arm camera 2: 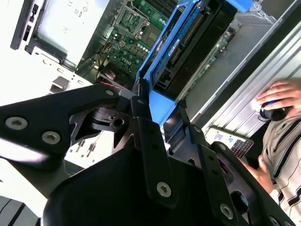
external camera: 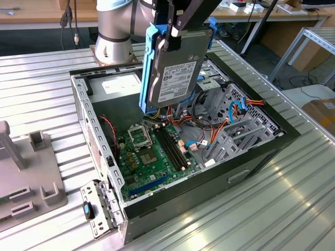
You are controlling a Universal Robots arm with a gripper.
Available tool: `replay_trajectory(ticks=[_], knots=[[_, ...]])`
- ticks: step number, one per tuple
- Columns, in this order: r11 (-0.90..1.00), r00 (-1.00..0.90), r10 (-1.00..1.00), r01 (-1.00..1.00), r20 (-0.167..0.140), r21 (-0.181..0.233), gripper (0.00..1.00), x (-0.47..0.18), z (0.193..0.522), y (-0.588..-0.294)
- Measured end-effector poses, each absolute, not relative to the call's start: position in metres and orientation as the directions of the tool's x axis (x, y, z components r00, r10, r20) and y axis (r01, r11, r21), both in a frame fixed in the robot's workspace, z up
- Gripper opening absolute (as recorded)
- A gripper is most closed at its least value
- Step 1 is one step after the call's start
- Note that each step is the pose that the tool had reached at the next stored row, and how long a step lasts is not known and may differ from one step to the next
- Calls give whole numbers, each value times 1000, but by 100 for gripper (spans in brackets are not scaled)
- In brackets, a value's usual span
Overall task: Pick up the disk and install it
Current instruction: 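Pick up the disk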
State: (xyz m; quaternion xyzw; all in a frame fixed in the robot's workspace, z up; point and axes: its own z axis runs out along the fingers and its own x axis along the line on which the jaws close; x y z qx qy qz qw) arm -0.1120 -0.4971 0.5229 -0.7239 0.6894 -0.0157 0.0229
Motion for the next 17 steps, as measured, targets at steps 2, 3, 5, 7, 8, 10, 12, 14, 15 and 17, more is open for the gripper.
replay_trajectory(ticks=[2, 3, 5, 7, 8, 10, 12, 14, 15, 17], knots=[[-48, 49, -999, -997, -9, -55, 36, -112, 523, -503], [-48, 49, -999, -997, -9, -55, 36, -112, 523, -508], [-48, 49, -999, -997, -9, -55, 36, -112, 522, -517], [-48, 49, -999, -997, -9, -55, 36, -112, 522, -520], [-48, 49, -999, -997, -9, -55, 36, -112, 522, -520], [-48, 49, -999, -997, -9, -55, 36, -112, 522, -520], [-48, 49, -999, -997, -9, -55, 36, -112, 522, -520], [-48, 49, -999, -997, -9, -55, 36, -112, 522, -520], [-48, 49, -999, -997, -9, -55, 36, -112, 522, -521], [-48, 49, -999, -997, -9, -55, 36, -112, 522, -521]])
